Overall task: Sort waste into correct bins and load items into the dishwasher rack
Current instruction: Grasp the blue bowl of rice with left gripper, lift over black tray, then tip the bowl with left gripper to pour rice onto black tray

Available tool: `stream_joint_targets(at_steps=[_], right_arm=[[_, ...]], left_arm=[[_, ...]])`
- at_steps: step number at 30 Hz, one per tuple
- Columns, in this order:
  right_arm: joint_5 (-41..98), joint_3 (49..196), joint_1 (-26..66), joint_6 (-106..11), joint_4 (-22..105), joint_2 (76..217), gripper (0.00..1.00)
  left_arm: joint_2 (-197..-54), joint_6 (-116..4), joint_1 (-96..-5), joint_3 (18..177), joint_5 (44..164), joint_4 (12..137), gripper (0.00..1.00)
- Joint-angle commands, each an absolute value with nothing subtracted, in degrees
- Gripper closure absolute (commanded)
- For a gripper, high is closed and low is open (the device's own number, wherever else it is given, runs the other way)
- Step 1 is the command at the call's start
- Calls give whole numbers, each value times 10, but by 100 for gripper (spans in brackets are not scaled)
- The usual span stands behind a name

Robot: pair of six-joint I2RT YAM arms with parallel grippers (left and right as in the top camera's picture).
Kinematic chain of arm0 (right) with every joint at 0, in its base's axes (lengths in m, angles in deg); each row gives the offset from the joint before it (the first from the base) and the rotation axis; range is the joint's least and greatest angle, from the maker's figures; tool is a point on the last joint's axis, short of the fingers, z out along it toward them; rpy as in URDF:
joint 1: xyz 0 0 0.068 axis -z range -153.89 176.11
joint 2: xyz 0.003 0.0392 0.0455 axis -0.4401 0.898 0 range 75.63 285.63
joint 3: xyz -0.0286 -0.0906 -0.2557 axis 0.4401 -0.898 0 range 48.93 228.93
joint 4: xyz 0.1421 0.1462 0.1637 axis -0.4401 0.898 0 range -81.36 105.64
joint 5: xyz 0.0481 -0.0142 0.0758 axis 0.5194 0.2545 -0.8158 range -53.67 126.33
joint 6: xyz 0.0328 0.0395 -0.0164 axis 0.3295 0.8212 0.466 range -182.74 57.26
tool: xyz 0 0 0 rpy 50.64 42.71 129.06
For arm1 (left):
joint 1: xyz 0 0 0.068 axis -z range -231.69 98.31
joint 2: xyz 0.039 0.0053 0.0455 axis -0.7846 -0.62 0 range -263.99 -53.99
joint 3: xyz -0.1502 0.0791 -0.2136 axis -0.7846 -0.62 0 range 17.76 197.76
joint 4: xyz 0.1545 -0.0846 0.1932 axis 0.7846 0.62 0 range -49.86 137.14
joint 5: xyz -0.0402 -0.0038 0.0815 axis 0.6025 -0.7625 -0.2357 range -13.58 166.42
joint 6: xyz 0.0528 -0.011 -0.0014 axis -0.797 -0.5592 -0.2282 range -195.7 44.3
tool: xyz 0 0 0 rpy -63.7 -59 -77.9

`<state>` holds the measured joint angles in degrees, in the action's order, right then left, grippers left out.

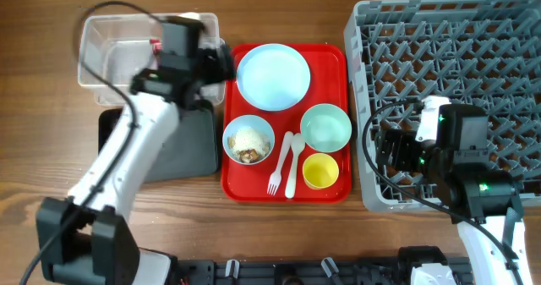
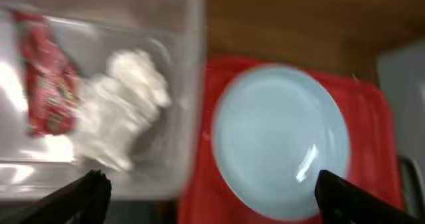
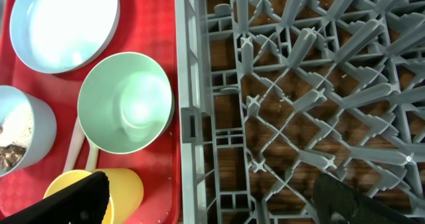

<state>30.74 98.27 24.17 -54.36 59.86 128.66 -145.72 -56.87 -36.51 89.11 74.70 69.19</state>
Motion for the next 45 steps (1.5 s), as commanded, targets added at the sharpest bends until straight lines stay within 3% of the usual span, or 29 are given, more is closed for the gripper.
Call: stream_joint_targets(at_steps=[1, 7, 10, 12, 18, 28, 33, 42, 45], right_arm=[[298, 996, 240, -536, 598, 1284, 0], [298, 996, 240, -536, 603, 1284, 0], [298, 996, 240, -536, 608, 1284, 0], [298, 996, 240, -536, 610, 1284, 0], [298, 996, 240, -536, 613, 1284, 0], [298, 996, 240, -537, 617, 1284, 0], [298, 996, 240, -537, 617, 1284, 0], [298, 996, 240, -537, 619, 1284, 0], [298, 996, 240, -537, 619, 1284, 0]], left_arm=[[-1469, -471, -280, 890, 785, 745, 0], [-1546, -340, -170, 890, 785, 789, 2], [-1585, -332, -142, 890, 782, 783, 15], [-1620, -332, -132, 890, 781, 783, 27], [-1654, -332, -132, 890, 781, 783, 96], [-1511, -365, -146, 905, 781, 832, 96], [-1429, -386, -260, 904, 804, 924, 96], [-1430, -666, -529, 838, 1176, 903, 96], [-1439, -695, -606, 790, 1251, 878, 96]])
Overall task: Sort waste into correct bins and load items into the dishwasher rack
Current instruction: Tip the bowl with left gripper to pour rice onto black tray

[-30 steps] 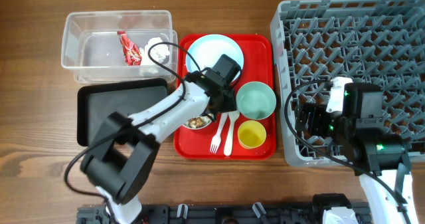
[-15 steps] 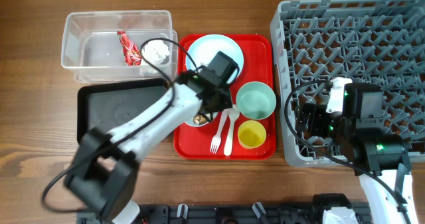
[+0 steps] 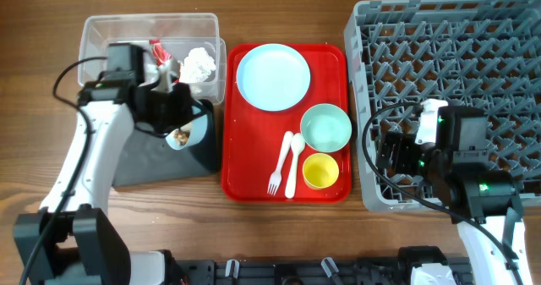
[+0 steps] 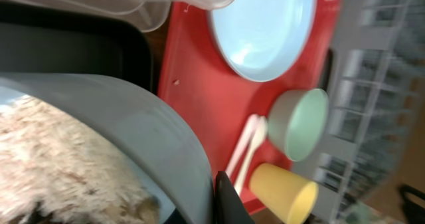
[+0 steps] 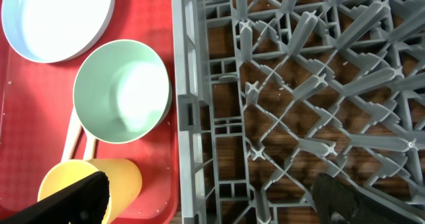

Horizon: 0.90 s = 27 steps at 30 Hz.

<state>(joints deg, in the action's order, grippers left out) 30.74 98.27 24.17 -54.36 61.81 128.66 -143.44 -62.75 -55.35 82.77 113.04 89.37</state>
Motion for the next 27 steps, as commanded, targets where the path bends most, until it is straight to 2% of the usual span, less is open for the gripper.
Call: stream_joint_targets(at_steps=[1, 3, 5, 12, 17, 27], right_arm=[[298, 996, 240, -537, 619, 1284, 0], [298, 996, 240, -537, 619, 1284, 0], [298, 996, 240, -537, 619, 1284, 0], [298, 996, 240, -537, 619, 1284, 0], [298, 996, 240, -537, 619, 1284, 0], [298, 996, 240, -537, 619, 1284, 0]], left_arm=[[-1447, -702, -629, 774, 1288, 863, 96], [-1476, -748, -677, 744, 1397, 842, 96], [-1508, -775, -705, 737, 1455, 846, 96], [-1602, -783, -776, 736, 1656, 847, 96], [-1602, -735, -805, 736, 1668, 879, 96], [-1602, -720, -830, 736, 1668, 906, 96]])
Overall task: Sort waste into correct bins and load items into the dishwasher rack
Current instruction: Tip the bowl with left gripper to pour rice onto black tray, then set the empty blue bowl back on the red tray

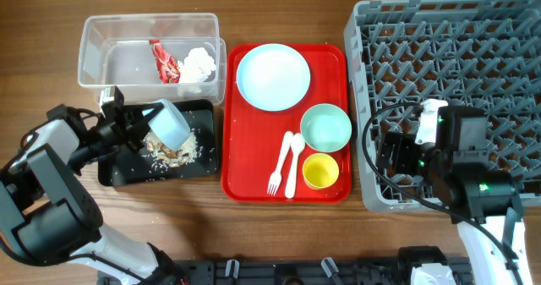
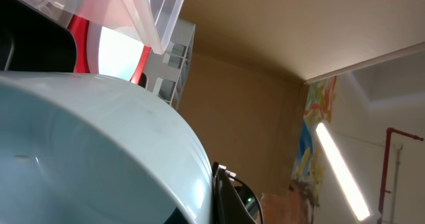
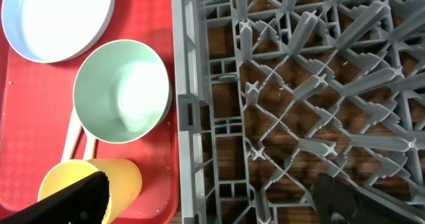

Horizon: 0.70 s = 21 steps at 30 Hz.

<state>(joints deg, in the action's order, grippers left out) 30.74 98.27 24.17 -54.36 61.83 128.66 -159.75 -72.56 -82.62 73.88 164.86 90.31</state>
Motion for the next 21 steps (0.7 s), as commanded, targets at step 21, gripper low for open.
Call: stream_joint_targets(at_steps=[21], right_arm=[[298, 996, 240, -537, 619, 1284, 0]], left_arm=[[-1509, -600, -213, 806, 924, 754, 96]])
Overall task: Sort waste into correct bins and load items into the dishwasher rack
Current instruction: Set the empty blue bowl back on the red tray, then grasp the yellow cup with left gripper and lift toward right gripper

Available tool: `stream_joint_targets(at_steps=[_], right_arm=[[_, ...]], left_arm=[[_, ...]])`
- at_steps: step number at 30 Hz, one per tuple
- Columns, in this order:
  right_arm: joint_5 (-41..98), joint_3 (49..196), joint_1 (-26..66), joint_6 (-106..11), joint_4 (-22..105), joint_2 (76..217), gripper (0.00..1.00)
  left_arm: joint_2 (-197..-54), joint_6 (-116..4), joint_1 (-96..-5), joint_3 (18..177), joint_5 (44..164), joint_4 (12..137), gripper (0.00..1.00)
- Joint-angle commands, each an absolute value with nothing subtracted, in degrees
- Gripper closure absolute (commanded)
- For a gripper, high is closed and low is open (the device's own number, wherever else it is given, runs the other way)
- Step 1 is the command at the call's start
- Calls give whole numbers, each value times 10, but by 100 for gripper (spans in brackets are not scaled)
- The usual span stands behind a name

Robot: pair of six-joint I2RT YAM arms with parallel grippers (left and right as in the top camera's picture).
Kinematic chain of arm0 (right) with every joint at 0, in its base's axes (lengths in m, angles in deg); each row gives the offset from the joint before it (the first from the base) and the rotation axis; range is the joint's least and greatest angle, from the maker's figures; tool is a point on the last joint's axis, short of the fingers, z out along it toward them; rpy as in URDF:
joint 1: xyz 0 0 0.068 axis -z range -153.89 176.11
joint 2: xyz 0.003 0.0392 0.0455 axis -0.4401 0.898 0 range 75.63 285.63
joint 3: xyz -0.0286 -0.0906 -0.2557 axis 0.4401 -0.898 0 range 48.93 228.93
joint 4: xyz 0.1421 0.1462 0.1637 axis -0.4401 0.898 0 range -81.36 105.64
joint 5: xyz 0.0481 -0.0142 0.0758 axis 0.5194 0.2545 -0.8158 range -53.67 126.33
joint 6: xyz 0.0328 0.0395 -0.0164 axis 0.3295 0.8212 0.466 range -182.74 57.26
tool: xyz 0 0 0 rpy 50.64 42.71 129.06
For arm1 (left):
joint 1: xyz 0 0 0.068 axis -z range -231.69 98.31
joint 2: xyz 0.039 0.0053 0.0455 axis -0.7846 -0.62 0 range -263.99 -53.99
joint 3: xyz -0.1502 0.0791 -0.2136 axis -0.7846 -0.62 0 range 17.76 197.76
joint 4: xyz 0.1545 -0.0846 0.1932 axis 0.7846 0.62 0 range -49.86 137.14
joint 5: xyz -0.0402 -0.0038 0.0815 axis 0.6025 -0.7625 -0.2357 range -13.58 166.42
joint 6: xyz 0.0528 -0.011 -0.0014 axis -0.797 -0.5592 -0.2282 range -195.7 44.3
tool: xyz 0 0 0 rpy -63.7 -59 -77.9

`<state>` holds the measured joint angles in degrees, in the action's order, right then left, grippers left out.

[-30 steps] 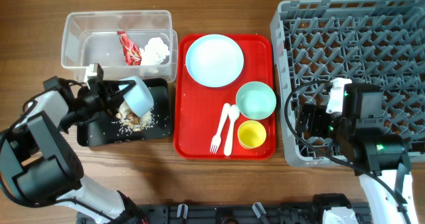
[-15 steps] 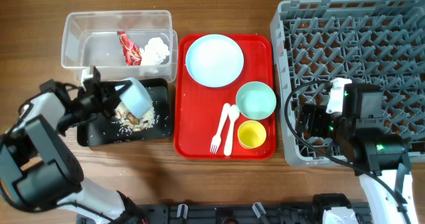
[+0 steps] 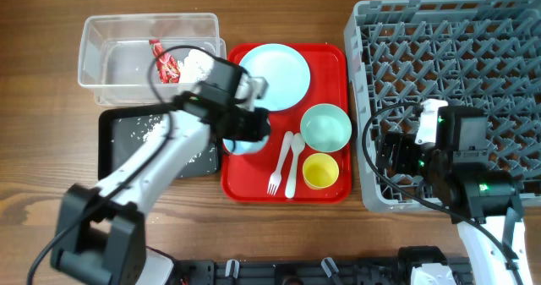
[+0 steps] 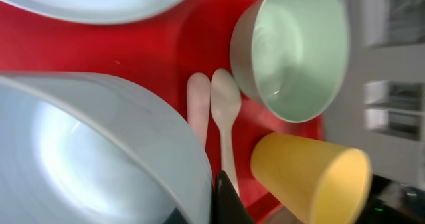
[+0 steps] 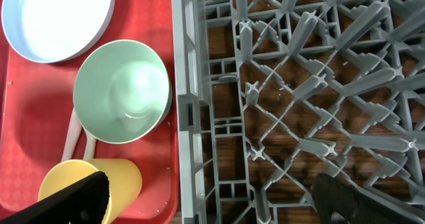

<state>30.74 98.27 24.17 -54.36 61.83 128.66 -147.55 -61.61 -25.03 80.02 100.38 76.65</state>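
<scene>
My left gripper (image 3: pixel 243 129) is shut on the rim of the light blue bowl (image 4: pixel 86 151), which looks empty and sits at the left side of the red tray (image 3: pixel 334 55). On the tray lie a blue plate (image 3: pixel 272 75), a green bowl (image 3: pixel 325 126), a yellow cup (image 3: pixel 320 170) and a white fork and spoon (image 3: pixel 285 162). Food scraps (image 3: pixel 148 126) lie on the black tray (image 3: pixel 114 150). My right gripper (image 5: pixel 212 204) hangs open over the left edge of the grey dishwasher rack (image 3: pixel 448 57).
A clear bin (image 3: pixel 118 48) at the back left holds a red wrapper (image 3: pixel 162 63) and white tissue (image 3: pixel 196 63). The left arm stretches from the front left across the black tray. Wooden table (image 3: pixel 279 6) shows around everything.
The left gripper with the blue bowl has moved from the black tray at the left, where the bowl was tipped, to the left part of the red tray. The right arm has not moved.
The bowl of food stood on the red tray while my left gripper was open by the clear bin. Then the gripper held the full bowl over the black tray. Then the bowl was tipped with food spilled there. Now the empty bowl is back at the red tray.
</scene>
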Motion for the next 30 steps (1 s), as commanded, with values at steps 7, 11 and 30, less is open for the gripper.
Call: stream_joint_targets(at_steps=[7, 11, 30], right_arm=[[298, 996, 240, -537, 622, 1284, 0], [298, 996, 240, -537, 622, 1284, 0], [298, 996, 240, -537, 627, 1284, 0]], left_arm=[[-1551, -600, -181, 809, 890, 725, 62], [-1517, -600, -180, 857, 898, 787, 46], [-1561, -600, -40, 879, 862, 838, 96]])
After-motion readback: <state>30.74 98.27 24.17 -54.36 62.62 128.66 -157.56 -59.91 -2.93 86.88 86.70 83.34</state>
